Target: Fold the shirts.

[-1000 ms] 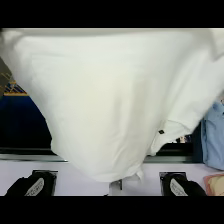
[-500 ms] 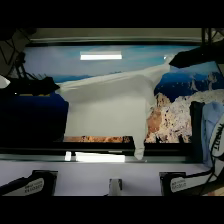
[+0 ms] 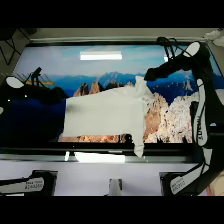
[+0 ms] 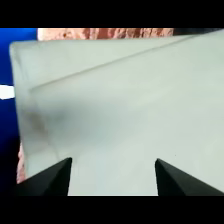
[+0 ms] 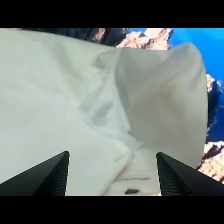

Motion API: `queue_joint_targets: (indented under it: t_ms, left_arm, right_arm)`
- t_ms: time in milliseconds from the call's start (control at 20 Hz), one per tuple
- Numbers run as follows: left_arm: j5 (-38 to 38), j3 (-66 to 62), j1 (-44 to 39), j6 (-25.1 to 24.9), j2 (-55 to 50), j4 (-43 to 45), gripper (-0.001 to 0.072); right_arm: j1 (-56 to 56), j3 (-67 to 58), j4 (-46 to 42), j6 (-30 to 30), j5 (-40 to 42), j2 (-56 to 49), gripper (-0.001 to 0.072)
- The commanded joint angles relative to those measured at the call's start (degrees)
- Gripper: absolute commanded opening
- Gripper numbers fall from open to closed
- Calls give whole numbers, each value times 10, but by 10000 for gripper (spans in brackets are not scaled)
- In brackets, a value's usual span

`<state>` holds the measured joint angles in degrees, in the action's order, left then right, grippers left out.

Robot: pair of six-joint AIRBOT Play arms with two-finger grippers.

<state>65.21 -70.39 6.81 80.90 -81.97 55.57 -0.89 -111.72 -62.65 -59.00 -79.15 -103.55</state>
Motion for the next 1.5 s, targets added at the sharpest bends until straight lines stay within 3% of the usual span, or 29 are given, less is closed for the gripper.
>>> queue_joint_targets:
  t_ms: [0,100,150,300,450,600,900,950,1000,1200,1250,1300,1350,1450]
  left_arm:
    - [171,-31,64,22,-3,80,614]
    - [241,2,105,79,14,143,608]
    - [239,40,118,70,32,146,608]
    - [165,194,128,42,79,136,609]
    - [84,297,125,5,75,54,608]
    - [30,334,125,-17,70,-12,607]
    - [0,336,122,-34,52,-66,587]
    - [-9,336,116,-33,52,-74,532]
    - [-15,336,109,-33,52,-77,395]
    - [-35,336,61,-33,51,-78,372]
    - [-38,336,55,-33,51,-78,276]
    - [-37,335,54,-33,52,-78,124]
    - [-36,334,54,-35,52,-78,38]
    - [-31,328,54,-49,56,-78,36]
  right_arm:
    - [-39,1,-56,12,-118,16,523]
    - [-82,15,-49,17,-200,30,518]
    - [-93,38,-50,29,-215,47,518]
    - [-100,176,-49,52,-173,140,519]
    - [-100,316,-57,54,-108,219,519]
    - [-100,405,-56,55,-89,256,519]
    - [-100,470,-61,55,-73,276,519]
    - [-100,476,-61,55,-73,276,519]
    - [-100,481,-61,55,-71,276,519]
    - [-100,503,-61,54,-58,276,519]
    - [-100,510,-61,54,-58,276,519]
    - [-100,520,-61,54,-57,276,519]
    - [-100,535,-60,54,-53,276,519]
    - [-100,575,-49,55,-37,276,517]
